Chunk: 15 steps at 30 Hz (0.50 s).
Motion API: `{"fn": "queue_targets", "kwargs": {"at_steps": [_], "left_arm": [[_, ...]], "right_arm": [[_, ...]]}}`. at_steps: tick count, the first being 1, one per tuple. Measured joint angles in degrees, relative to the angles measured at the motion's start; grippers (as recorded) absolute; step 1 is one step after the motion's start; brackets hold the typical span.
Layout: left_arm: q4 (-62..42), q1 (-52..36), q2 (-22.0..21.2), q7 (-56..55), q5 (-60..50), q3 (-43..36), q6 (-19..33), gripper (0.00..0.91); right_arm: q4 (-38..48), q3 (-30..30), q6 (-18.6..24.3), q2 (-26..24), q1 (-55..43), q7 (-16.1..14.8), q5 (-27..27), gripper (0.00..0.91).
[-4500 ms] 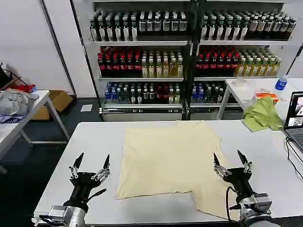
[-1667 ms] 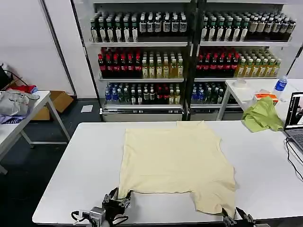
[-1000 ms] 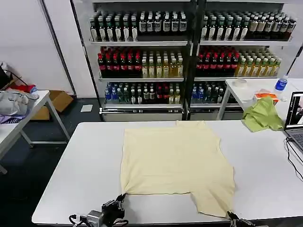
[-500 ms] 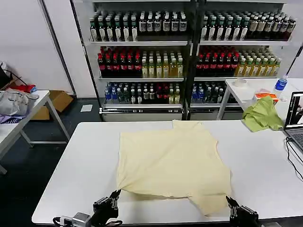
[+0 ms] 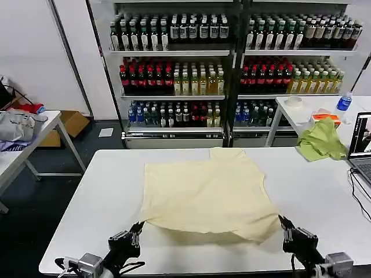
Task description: Fold and organize the clothes.
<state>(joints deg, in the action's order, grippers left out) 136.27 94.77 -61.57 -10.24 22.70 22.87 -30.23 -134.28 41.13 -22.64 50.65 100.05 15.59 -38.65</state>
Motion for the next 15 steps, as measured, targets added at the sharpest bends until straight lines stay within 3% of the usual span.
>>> {"fn": "queue_targets", "kwargs": {"at_steps": [15], "left_arm": [[-9.07,-11.07,3.34,0.45,2.79,-3.39,0.8,0.01]], "right_arm": [[11.99,-8.81,-0.71,-3.47,-18.89,0.16,-2.96,0.0]]}}
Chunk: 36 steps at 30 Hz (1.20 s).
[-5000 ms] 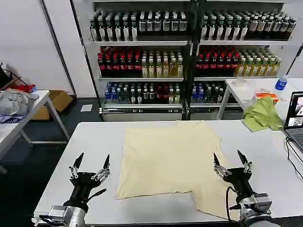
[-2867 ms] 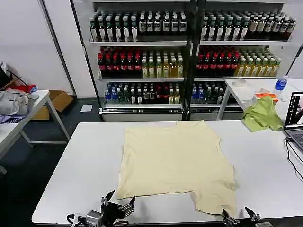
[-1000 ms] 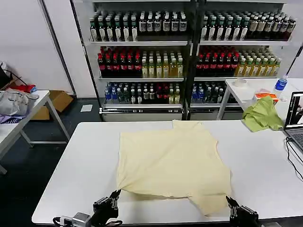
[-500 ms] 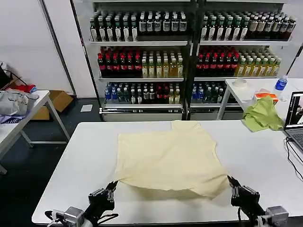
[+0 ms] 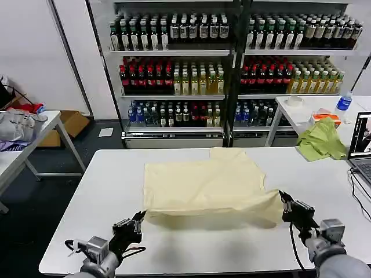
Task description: Fold and organize the clothes.
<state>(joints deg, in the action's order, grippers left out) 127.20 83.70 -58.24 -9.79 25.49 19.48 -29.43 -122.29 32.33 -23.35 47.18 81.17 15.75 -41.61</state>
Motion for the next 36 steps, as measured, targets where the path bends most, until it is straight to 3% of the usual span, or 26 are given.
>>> {"fn": "queue_targets", "kwargs": {"at_steps": [17,18,19,20,29,36], "left_arm": [[-13.01,-14.04,0.76,-0.01,-0.2,-7.15,0.24,0.03],[-13.59,-14.56,0.69,-0.02,-0.27,-7.46,0.25,0.111],[-14.12,-15.05,0.65,-0.02,-0.31,-7.73,0.27,0.695],[-14.56,-15.41,0.59,-0.08,-0.32,-7.92,0.27,0.907],[-15.87,-16.37,-0.26,-0.55,-0.43,-8.28,0.48,0.907],[-14.62,-14.26,-1.12,-0.97,-0.67,-6.96,0.65,0.907]], "right_arm": [[13.35,-12.96,-0.24,1.97,-15.22,-1.21,3.72,0.02],[13.83,-13.47,-0.27,2.22,-15.52,-1.22,4.08,0.222],[14.28,-13.91,-0.27,2.44,-15.81,-1.25,4.36,0.907],[14.72,-14.28,-0.27,2.67,-16.09,-1.29,4.74,0.907],[15.87,-15.21,0.8,3.51,-16.07,-2.45,6.94,0.907],[14.22,-12.4,1.44,3.19,-12.77,-3.01,7.91,0.907]]}}
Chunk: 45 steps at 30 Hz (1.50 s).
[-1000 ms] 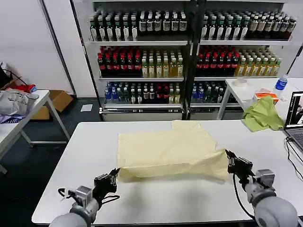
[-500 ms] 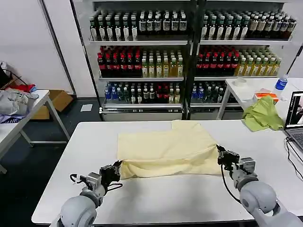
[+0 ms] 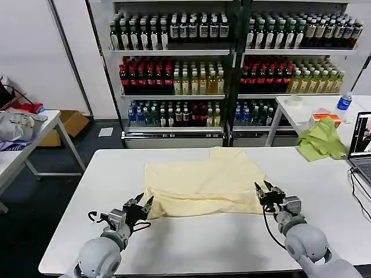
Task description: Fold and organize the clothes.
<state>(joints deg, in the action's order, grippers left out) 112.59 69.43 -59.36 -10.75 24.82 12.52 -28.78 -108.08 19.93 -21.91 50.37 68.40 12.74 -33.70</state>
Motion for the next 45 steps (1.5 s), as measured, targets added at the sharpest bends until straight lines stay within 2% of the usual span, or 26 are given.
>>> {"fn": "queue_targets", "kwargs": {"at_steps": [7,15,16,18,20,22,23,24,25,27,28,29,30,45], "left_arm": [[2.13,4.19,-1.09,-0.21,-0.09,1.0,0.09,0.907],[2.38,6.72,-2.28,-0.63,0.19,1.01,0.1,0.897],[2.38,6.8,-2.38,-0.69,0.23,1.0,0.14,0.756],[2.19,6.95,-2.62,-0.76,0.41,0.94,0.19,0.383],[1.88,6.96,-2.85,-0.8,0.51,0.77,0.26,0.171],[1.61,6.89,-3.02,-0.82,0.52,0.62,0.36,0.081],[1.48,6.81,-3.07,-0.8,0.53,0.57,0.42,0.02],[1.34,6.76,-3.12,-0.81,0.52,0.57,0.48,0.02],[1.13,6.66,-3.16,-0.8,0.53,0.55,0.54,0.02],[0.84,6.5,-3.17,-0.8,0.54,0.56,0.65,0.02],[0.63,6.43,-3.17,-0.76,0.59,0.56,0.69,0.02],[0.46,6.37,-3.14,-0.74,0.63,0.56,0.7,0.02],[0.33,6.31,-3.12,-0.72,0.66,0.57,0.72,0.02],[0.11,7.27,-2.38,-0.51,1.08,1.09,1.09,0.02]], "right_arm": [[-1.92,4.43,-0.51,-0.28,5.52,0.08,-0.42,0.907],[-2.45,7.66,-3.03,0.18,9.65,-0.19,-2.31,0.907],[-2.35,7.78,-3.44,0.27,9.86,-0.27,-2.65,0.907],[-2.08,7.92,-4.27,0.47,10.15,-0.35,-3.37,0.907],[-1.77,7.93,-5.1,0.66,10.25,-0.41,-4.03,0.907],[-1.37,7.85,-5.74,0.82,10.16,-0.41,-4.63,0.907],[-1.12,7.69,-6.05,0.91,10.03,-0.41,-4.99,0.846],[-0.95,7.6,-6.25,0.97,9.95,-0.42,-5.26,0.705],[-0.77,7.49,-6.4,1.01,9.81,-0.42,-5.54,0.615],[-0.3,7.21,-6.48,1.06,9.34,-0.46,-6.13,0.191],[-0.06,7.08,-6.56,1.06,9.14,-0.48,-6.39,0.071],[0.19,6.95,-6.59,1.05,8.87,-0.55,-6.65,0.03],[0.4,6.86,-6.65,1.05,8.67,-0.59,-6.85,0.0],[0.84,6.96,-7.15,0.47,8.79,-1.19,-7.77,0.0]]}}
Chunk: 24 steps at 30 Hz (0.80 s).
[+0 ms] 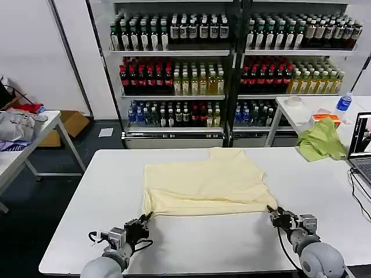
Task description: Fold and organize the clothes.
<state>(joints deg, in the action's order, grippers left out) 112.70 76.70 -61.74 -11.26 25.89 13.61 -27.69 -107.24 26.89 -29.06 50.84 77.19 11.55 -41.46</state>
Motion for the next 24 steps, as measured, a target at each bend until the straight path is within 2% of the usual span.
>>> {"fn": "queue_targets", "kwargs": {"at_steps": [10,24], "left_arm": [[3.9,3.6,1.16,-0.19,-0.71,1.18,-0.02,0.02],[13.84,15.22,3.29,-0.26,-3.86,4.56,0.75,0.02]], "right_arm": [[-4.94,2.37,0.1,-0.77,5.59,0.11,1.85,0.0],[-16.71,8.26,2.51,-1.94,22.07,-0.06,7.57,0.0]]}}
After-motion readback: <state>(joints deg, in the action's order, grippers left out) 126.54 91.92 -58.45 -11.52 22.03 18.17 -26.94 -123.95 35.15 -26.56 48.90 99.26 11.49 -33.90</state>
